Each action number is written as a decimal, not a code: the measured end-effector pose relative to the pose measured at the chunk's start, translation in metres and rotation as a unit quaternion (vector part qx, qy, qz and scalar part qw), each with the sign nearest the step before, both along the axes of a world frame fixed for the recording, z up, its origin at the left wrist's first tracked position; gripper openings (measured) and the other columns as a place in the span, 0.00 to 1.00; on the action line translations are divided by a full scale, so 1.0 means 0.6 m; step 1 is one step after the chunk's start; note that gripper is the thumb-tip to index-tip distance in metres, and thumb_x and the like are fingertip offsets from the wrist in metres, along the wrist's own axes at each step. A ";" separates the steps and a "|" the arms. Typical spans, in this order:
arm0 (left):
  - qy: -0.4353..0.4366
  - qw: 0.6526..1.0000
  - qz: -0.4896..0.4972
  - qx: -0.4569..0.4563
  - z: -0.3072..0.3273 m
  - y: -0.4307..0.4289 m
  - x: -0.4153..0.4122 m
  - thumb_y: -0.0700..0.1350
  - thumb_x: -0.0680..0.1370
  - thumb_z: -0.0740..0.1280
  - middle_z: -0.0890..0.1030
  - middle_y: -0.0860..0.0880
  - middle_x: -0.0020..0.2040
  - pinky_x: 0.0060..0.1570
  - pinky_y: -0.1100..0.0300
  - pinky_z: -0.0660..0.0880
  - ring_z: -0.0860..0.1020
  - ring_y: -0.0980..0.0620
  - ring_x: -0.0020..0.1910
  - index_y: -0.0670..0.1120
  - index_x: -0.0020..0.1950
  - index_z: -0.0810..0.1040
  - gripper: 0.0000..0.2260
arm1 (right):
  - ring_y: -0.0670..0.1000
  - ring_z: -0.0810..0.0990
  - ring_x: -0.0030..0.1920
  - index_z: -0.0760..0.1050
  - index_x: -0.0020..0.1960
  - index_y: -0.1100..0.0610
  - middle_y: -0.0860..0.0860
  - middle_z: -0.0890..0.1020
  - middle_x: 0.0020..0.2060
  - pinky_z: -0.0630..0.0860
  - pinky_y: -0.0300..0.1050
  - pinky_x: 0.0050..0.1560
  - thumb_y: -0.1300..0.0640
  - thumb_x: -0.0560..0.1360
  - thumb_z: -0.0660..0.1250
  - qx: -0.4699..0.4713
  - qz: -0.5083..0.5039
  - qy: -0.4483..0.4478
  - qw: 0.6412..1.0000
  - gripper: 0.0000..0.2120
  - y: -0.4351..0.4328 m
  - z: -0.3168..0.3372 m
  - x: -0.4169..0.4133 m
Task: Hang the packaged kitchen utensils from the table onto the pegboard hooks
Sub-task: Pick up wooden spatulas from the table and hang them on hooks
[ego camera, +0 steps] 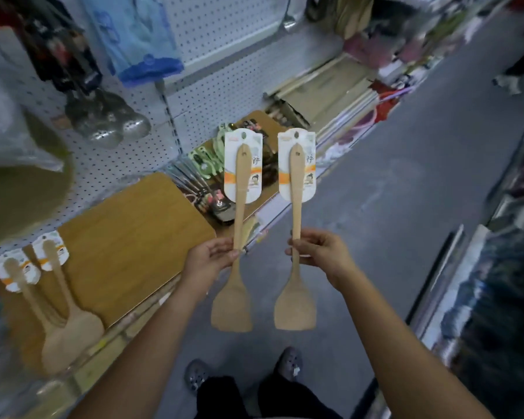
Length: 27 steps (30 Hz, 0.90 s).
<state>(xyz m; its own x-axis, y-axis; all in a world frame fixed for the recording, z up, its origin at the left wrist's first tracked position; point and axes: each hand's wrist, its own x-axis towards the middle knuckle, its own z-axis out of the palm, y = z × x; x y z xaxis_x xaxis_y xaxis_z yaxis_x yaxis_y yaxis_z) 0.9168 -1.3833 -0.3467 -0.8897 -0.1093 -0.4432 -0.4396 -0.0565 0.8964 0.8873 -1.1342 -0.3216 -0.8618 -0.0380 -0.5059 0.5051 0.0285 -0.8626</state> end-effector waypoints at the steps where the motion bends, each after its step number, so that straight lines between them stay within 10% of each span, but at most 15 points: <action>1: 0.002 1.000 -0.009 0.001 0.007 0.034 -0.007 0.32 0.73 0.73 0.83 0.47 0.46 0.43 0.65 0.81 0.82 0.55 0.43 0.42 0.54 0.81 0.12 | 0.57 0.87 0.44 0.82 0.50 0.59 0.60 0.86 0.47 0.83 0.46 0.42 0.68 0.77 0.69 -0.001 -0.016 0.005 1.000 0.06 0.035 0.004 0.000; 27: 0.045 0.988 -0.135 0.062 0.030 0.555 -0.407 0.32 0.72 0.74 0.85 0.43 0.48 0.45 0.59 0.81 0.84 0.48 0.47 0.43 0.53 0.82 0.13 | 0.60 0.86 0.44 0.78 0.57 0.69 0.65 0.85 0.49 0.85 0.52 0.49 0.68 0.75 0.71 -0.025 -0.218 0.055 0.974 0.11 0.561 0.055 -0.238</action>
<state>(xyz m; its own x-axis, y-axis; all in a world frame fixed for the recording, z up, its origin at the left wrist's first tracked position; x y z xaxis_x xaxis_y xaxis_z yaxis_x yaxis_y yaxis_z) 0.6729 -1.0501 -0.3286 -0.9153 0.1882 -0.3562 -0.3725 -0.0591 0.9261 0.7445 -0.7975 -0.2885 -0.8504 0.3209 -0.4169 0.3646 -0.2118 -0.9067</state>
